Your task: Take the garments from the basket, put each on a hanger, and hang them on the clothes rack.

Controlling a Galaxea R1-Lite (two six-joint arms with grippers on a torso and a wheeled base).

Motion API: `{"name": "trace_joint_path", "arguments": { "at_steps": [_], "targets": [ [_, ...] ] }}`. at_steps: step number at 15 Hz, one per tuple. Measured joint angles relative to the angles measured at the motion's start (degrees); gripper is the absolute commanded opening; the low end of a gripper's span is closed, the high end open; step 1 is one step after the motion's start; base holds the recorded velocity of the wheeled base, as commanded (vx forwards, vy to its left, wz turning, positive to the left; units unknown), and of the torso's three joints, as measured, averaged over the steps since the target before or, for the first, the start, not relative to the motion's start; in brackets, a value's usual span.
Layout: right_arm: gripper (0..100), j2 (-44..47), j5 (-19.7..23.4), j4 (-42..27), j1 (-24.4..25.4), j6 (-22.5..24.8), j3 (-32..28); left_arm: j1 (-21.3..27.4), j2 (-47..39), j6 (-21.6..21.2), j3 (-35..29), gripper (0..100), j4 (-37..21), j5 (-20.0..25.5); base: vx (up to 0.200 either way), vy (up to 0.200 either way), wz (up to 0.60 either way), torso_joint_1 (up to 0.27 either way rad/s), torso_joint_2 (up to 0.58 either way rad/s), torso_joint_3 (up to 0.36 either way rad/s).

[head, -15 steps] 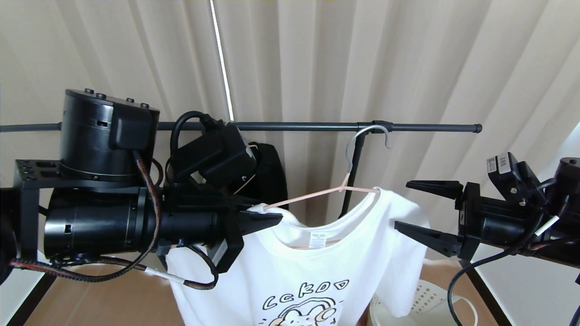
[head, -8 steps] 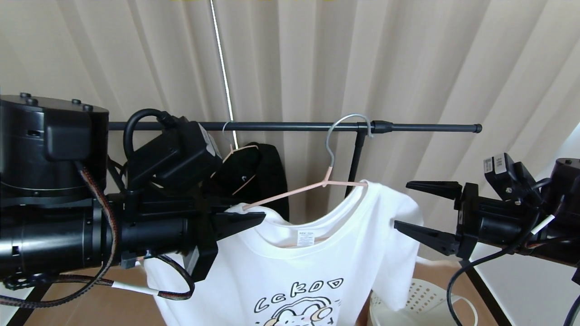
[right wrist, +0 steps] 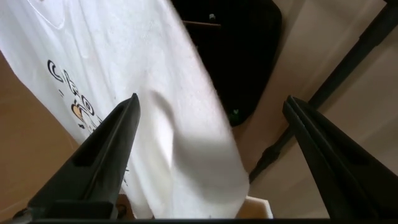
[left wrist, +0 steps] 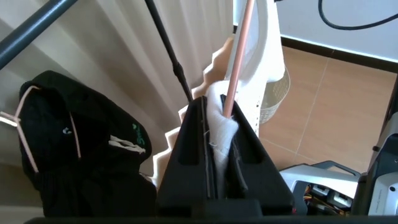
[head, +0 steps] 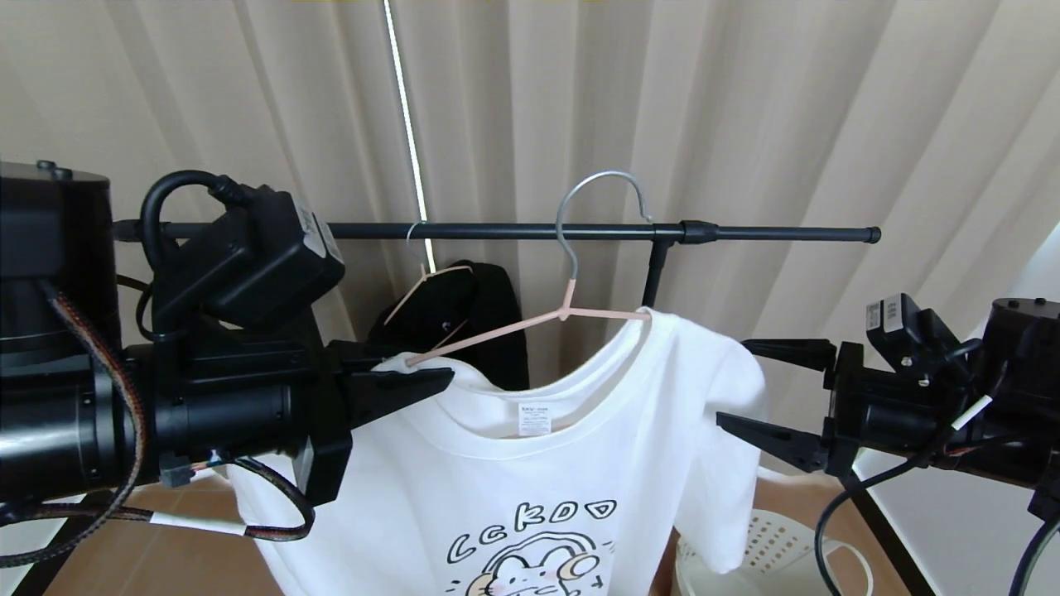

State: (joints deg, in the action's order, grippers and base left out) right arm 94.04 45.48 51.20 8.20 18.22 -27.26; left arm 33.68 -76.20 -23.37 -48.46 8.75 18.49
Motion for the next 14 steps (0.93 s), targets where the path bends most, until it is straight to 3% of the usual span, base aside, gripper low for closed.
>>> {"name": "trace_joint_path", "arguments": {
  "at_steps": [4,14],
  "targets": [
    [100,2.3,0.0,-0.1,0.0,3.8,0.4,-0.4,1.7,0.3,0.0,0,0.0,0.0,0.0,0.0,0.0,0.0,0.0,0.0],
    [100,5.3,-0.2,0.0,-0.6,3.9,-0.3,-1.7,4.4,1.8,2.0,0,0.0,0.0,0.0,0.0,0.0,0.0,0.0,0.0]
  ]
}}
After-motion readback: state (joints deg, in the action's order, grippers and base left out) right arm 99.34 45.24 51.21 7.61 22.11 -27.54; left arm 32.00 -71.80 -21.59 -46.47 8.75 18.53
